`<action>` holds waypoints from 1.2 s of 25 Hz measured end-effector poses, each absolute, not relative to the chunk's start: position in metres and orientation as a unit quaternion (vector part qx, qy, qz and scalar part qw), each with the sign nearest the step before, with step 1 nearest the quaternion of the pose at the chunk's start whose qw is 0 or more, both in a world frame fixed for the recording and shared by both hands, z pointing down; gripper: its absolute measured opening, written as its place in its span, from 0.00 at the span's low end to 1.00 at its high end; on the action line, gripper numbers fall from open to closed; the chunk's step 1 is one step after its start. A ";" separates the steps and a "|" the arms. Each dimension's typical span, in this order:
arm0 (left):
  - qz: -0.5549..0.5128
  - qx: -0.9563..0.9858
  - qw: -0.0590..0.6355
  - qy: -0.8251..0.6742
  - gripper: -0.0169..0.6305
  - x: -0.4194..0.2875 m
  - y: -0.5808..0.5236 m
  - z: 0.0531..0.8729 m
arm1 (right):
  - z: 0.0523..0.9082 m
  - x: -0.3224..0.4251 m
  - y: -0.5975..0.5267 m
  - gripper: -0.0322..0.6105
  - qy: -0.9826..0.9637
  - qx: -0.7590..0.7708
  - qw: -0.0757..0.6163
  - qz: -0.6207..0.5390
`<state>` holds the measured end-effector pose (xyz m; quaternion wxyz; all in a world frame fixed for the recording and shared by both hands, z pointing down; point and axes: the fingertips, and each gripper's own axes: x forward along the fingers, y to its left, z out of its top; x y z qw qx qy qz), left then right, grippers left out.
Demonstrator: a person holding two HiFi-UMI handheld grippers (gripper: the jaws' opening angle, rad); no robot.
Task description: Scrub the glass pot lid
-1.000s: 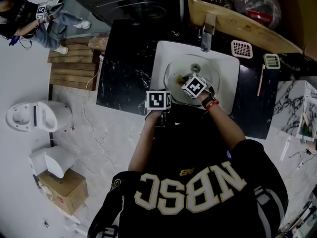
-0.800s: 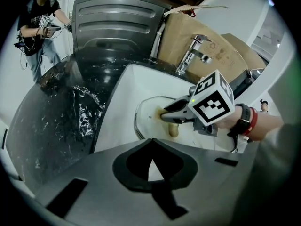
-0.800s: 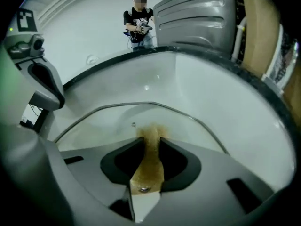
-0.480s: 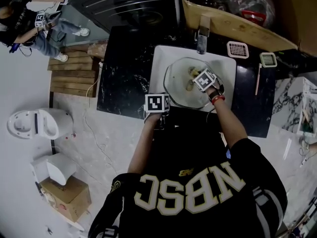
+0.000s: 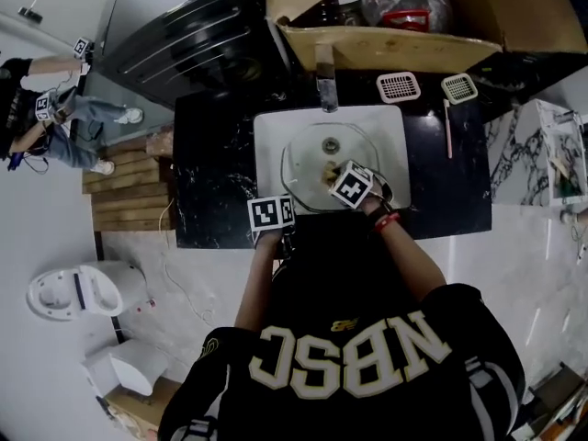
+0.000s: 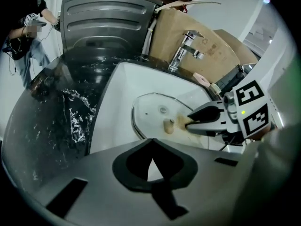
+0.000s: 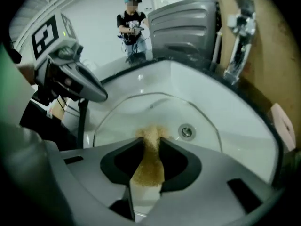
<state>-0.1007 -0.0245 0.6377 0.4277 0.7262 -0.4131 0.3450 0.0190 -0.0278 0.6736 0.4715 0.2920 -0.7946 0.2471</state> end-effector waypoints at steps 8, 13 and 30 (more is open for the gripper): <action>0.184 0.848 0.286 -0.406 0.05 -0.058 -0.095 0.529 | 0.536 0.090 -0.064 0.23 -0.794 0.515 0.243 0.212; 0.075 0.883 0.184 -0.426 0.05 -0.035 -0.131 0.422 | 0.443 0.133 -0.069 0.23 -0.775 0.602 0.114 0.156; 0.028 0.907 0.094 -0.409 0.05 0.016 -0.097 0.354 | 0.355 0.152 -0.046 0.22 -0.767 0.637 0.063 0.048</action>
